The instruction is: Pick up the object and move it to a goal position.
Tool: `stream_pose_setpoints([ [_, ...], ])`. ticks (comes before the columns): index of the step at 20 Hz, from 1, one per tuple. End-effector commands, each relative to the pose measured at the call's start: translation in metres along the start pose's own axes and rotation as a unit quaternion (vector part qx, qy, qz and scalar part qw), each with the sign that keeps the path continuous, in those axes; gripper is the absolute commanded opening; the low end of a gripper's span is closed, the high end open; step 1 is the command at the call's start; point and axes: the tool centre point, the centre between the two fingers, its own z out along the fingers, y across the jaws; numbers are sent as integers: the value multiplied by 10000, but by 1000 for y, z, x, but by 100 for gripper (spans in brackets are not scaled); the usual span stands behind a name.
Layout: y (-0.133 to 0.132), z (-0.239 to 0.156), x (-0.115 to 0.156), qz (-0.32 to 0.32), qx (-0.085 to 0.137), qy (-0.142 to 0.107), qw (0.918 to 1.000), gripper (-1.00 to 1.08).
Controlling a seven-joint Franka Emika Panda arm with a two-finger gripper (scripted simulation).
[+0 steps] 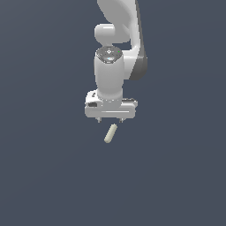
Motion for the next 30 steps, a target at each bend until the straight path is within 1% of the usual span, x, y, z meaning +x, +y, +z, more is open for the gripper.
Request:
stream_pose_setpoints([
  [1, 0, 0, 0, 0, 0, 0, 10000, 100],
  [10, -10, -8, 3, -311, -8, 12, 9995, 100],
  [16, -10, -4, 2, -231, -3, 3, 9997, 100],
  [24, -8, 27, -4, 300, 20, -68, 9995, 100],
  [30, -5, 66, -15, 1003, 16, -159, 9948, 100],
])
